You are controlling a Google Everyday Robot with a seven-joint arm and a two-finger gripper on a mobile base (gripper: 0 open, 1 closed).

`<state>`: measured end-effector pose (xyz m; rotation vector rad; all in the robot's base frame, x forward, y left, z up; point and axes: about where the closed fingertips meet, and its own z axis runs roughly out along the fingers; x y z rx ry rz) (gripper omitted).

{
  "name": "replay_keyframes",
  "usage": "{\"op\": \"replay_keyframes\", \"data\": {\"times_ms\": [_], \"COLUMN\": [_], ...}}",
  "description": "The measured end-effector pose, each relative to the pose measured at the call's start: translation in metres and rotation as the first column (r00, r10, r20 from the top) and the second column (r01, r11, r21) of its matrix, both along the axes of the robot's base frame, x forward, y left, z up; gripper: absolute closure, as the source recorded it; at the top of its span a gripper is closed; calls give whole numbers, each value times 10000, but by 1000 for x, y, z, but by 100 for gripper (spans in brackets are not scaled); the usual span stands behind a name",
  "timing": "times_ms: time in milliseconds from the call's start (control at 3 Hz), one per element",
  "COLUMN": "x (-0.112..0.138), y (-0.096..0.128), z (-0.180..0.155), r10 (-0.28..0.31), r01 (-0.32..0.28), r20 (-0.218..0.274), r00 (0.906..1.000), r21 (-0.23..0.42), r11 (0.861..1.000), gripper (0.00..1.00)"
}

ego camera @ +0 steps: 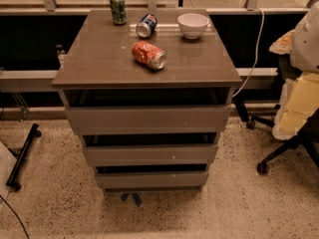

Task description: Open middle drawer

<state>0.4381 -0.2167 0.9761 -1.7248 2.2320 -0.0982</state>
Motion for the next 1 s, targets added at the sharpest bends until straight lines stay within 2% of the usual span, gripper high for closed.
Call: {"op": "replay_keyframes", "data": {"times_ms": [333, 667, 1000], "x": [0, -2, -6], "y": [0, 4, 13], "z": [0, -6, -33], "r10": [0, -366, -848], "r01": [0, 354, 767], "r20": [0, 266, 679], "r00": [10000, 9990, 9941], "r21": [0, 452, 1146], "r11": [10000, 9984, 9904], "gripper": [0, 0, 0]}}
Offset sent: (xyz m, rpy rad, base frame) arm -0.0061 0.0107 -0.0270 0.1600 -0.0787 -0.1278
